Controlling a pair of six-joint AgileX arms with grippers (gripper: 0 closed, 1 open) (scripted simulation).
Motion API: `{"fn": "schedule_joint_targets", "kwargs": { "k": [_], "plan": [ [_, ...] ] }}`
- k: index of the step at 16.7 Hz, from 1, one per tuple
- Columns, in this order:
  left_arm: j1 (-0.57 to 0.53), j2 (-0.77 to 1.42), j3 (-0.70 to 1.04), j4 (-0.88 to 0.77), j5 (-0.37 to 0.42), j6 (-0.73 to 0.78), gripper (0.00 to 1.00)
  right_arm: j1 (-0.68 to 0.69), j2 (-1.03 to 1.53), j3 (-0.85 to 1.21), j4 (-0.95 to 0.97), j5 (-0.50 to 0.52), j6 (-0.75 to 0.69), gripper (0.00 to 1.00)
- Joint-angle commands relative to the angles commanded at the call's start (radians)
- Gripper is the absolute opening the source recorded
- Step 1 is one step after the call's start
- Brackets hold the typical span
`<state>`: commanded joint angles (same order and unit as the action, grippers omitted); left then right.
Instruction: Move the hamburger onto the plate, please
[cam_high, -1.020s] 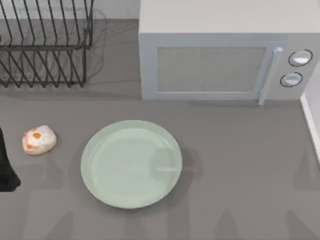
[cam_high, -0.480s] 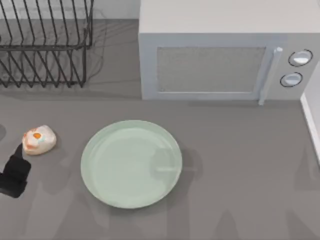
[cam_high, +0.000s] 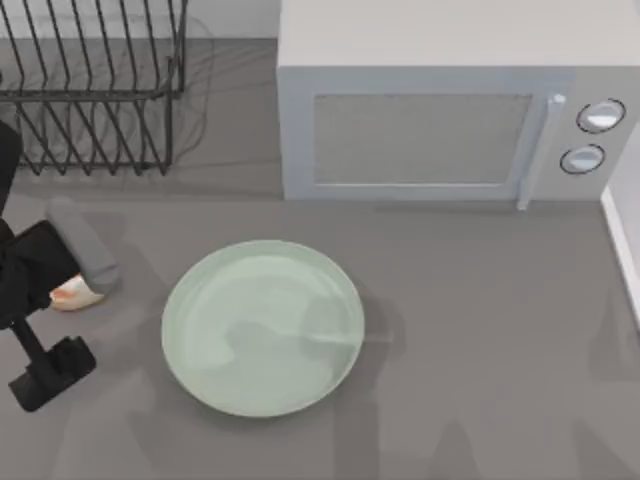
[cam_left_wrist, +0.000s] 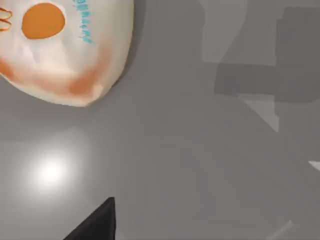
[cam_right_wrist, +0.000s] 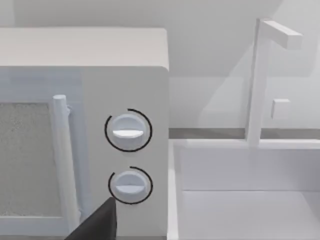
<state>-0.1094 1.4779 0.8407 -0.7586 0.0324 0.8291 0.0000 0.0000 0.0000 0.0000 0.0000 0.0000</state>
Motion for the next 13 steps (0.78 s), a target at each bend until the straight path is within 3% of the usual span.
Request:
{"fn": "schedule_joint_targets", "kwargs": {
  "k": [6,10,13],
  "plan": [
    [0.004,0.412,0.384,-0.218,-0.012,0.148,1.0,0.0,0.0,0.0,0.0,0.0,0.0,1.0],
    [0.013,0.492,0.57,-0.276,-0.028,0.183,1.0,0.0,0.0,0.0,0.0,0.0,0.0,1.0],
    [0.016,0.501,0.61,-0.285,-0.033,0.189,1.0,0.0,0.0,0.0,0.0,0.0,0.0,1.0]
  ]
}}
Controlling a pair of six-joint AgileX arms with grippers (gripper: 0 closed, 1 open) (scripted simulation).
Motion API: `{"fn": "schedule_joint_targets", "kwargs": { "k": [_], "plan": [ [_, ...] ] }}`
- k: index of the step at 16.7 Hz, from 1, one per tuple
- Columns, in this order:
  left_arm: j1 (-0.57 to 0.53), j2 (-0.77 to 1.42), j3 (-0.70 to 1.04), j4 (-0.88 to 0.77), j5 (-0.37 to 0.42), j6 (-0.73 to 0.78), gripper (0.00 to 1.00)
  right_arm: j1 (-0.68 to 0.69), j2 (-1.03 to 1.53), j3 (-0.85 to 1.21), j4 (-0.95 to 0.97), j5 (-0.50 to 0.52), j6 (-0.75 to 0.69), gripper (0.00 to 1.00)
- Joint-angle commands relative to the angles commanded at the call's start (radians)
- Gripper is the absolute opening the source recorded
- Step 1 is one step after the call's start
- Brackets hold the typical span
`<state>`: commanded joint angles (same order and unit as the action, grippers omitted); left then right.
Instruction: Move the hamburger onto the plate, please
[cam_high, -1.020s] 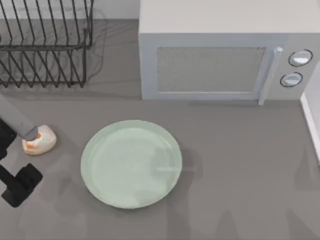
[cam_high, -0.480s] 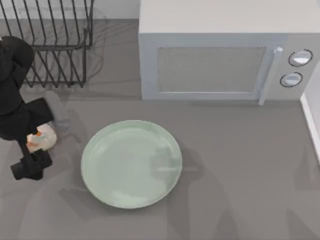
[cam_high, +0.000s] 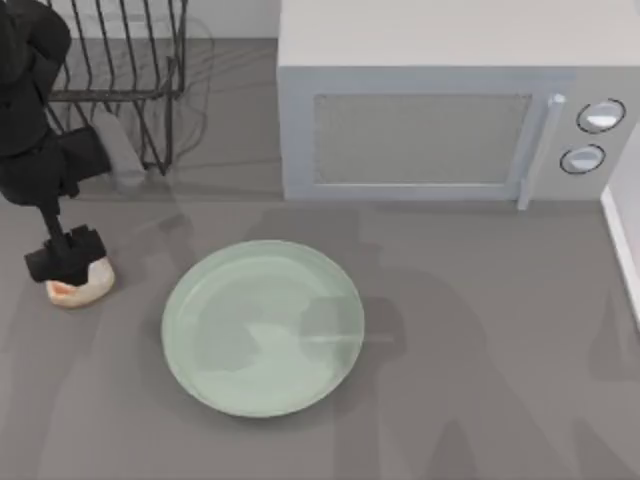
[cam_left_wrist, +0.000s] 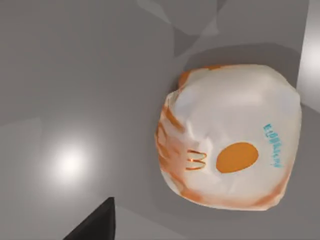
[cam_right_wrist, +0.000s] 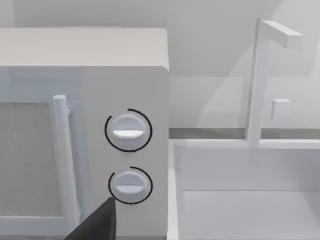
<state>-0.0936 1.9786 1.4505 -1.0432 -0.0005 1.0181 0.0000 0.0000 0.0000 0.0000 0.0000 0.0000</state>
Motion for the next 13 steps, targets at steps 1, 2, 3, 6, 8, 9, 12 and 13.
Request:
{"fn": "schedule_joint_targets", "kwargs": {
  "k": [1,2,3,6,8,9,12,13],
  "plan": [
    [0.0,0.0,0.0,0.0,0.0,0.0,1.0,0.0,0.0,0.0,0.0,0.0,0.0,1.0],
    [0.0,0.0,0.0,0.0,0.0,0.0,1.0,0.0,0.0,0.0,0.0,0.0,0.0,1.0],
    [0.0,0.0,0.0,0.0,0.0,0.0,1.0,0.0,0.0,0.0,0.0,0.0,0.0,1.0],
    [-0.003,0.005,-0.014,0.019,0.0,-0.002,1.0,0.0,0.0,0.0,0.0,0.0,0.0,1.0],
    [-0.001,0.031,-0.046,0.074,0.0,-0.002,1.0,0.0,0.0,0.0,0.0,0.0,0.0,1.0],
    [-0.001,0.048,-0.065,0.113,0.0,-0.001,1.0,0.0,0.0,0.0,0.0,0.0,0.0,1.0],
    [0.001,0.101,-0.128,0.236,0.001,0.002,1.0,0.0,0.0,0.0,0.0,0.0,0.0,1.0],
    [0.001,0.114,-0.143,0.262,0.001,0.003,1.0,0.0,0.0,0.0,0.0,0.0,0.0,1.0]
  ]
}}
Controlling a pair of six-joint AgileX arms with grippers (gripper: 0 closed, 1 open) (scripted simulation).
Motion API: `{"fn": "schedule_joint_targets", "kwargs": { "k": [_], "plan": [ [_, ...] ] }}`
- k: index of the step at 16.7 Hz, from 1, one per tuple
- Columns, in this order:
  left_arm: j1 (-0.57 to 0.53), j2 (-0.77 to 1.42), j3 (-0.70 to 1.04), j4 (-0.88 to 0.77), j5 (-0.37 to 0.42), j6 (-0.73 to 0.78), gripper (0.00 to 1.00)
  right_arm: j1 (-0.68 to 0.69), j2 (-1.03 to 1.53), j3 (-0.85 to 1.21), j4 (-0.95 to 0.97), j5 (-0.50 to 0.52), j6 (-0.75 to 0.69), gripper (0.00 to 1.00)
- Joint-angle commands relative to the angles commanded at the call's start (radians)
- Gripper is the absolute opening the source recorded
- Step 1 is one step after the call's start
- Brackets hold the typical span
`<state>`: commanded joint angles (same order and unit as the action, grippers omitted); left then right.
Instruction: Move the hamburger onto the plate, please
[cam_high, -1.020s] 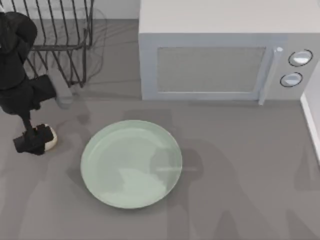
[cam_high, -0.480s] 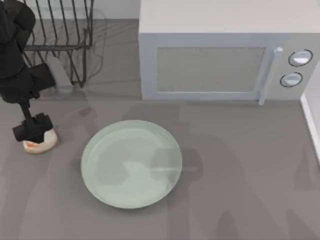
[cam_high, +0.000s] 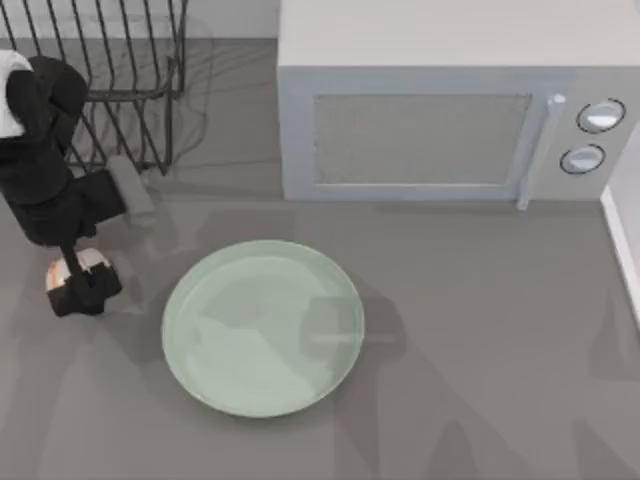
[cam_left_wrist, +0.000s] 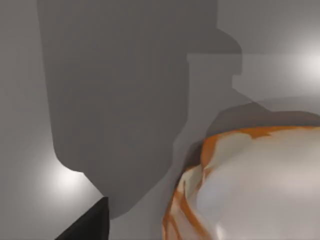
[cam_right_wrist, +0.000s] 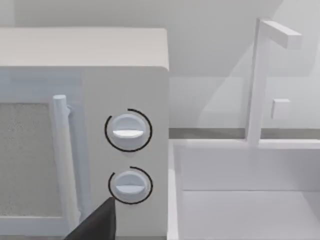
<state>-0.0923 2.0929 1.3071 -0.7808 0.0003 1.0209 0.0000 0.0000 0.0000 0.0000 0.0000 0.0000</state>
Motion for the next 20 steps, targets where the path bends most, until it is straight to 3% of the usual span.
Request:
{"fn": "schedule_joint_targets", "kwargs": {
  "k": [5,18,20],
  "plan": [
    [0.001,0.012,-0.013,0.02,0.0,0.001,1.0,0.0,0.0,0.0,0.0,0.0,0.0,1.0],
    [0.001,0.012,-0.013,0.02,0.0,0.001,0.02,0.0,0.0,0.0,0.0,0.0,0.0,1.0],
    [0.001,0.012,-0.013,0.02,0.0,0.001,0.0,0.0,0.0,0.0,0.0,0.0,0.0,1.0]
  ]
}}
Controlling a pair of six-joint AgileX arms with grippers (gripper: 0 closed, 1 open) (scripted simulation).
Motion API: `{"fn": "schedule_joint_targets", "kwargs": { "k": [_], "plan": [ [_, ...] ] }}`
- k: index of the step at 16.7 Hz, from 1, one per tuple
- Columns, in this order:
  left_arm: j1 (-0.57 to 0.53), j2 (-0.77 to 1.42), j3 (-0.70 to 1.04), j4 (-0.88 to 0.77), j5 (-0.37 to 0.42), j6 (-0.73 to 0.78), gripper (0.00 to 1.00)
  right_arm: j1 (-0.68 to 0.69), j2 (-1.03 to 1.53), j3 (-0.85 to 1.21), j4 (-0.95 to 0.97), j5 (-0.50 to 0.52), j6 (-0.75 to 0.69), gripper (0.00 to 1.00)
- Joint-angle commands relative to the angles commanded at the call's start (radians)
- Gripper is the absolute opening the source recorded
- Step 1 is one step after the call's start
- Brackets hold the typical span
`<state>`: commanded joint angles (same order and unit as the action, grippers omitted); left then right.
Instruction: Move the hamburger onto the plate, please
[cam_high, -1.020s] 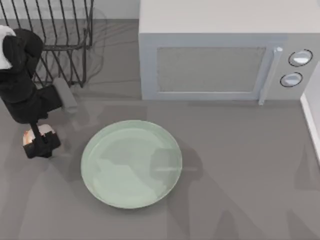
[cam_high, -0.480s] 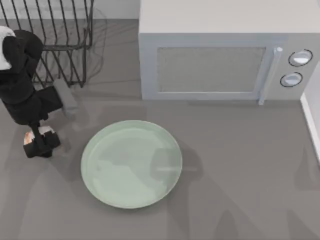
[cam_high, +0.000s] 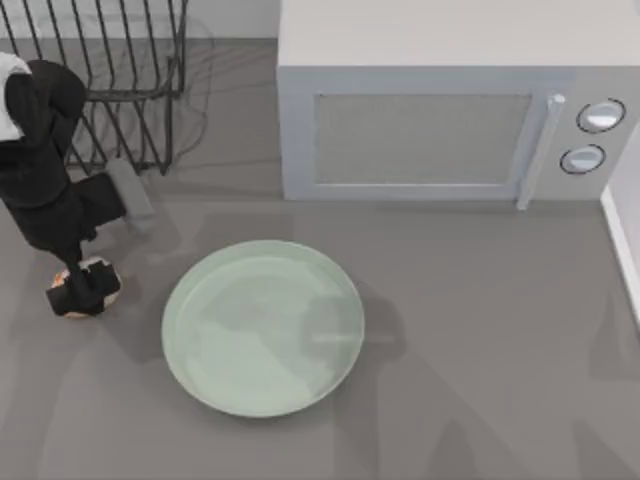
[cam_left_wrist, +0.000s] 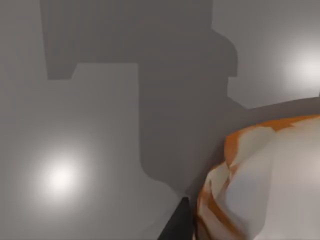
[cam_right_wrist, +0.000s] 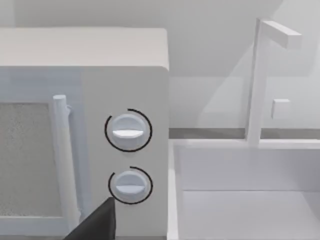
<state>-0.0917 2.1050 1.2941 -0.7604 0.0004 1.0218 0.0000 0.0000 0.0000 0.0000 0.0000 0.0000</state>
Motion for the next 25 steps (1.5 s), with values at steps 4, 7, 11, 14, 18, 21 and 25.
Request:
{"fn": "schedule_joint_targets", "kwargs": {
  "k": [4,7,11,14,18,21,25],
  "plan": [
    [0.0,0.0,0.0,0.0,0.0,0.0,0.0,0.0,0.0,0.0,0.0,0.0,0.0,1.0],
    [-0.003,-0.057,0.011,-0.055,0.021,-0.016,0.0,0.0,0.0,0.0,0.0,0.0,0.0,1.0],
    [-0.002,-0.075,0.062,-0.127,0.018,-0.016,0.0,0.0,0.0,0.0,0.0,0.0,0.0,1.0],
    [-0.005,-0.111,0.141,-0.248,0.016,-0.014,0.0,0.0,0.0,0.0,0.0,0.0,0.0,1.0],
    [-0.006,-0.165,0.237,-0.397,0.019,-0.018,0.0,0.0,0.0,0.0,0.0,0.0,0.0,1.0],
    [-0.005,-0.177,0.256,-0.42,0.02,-0.02,0.0,0.0,0.0,0.0,0.0,0.0,0.0,1.0],
    [-0.019,-0.17,0.253,-0.416,0.019,-0.017,0.0,0.0,0.0,0.0,0.0,0.0,0.0,1.0]
  ]
}}
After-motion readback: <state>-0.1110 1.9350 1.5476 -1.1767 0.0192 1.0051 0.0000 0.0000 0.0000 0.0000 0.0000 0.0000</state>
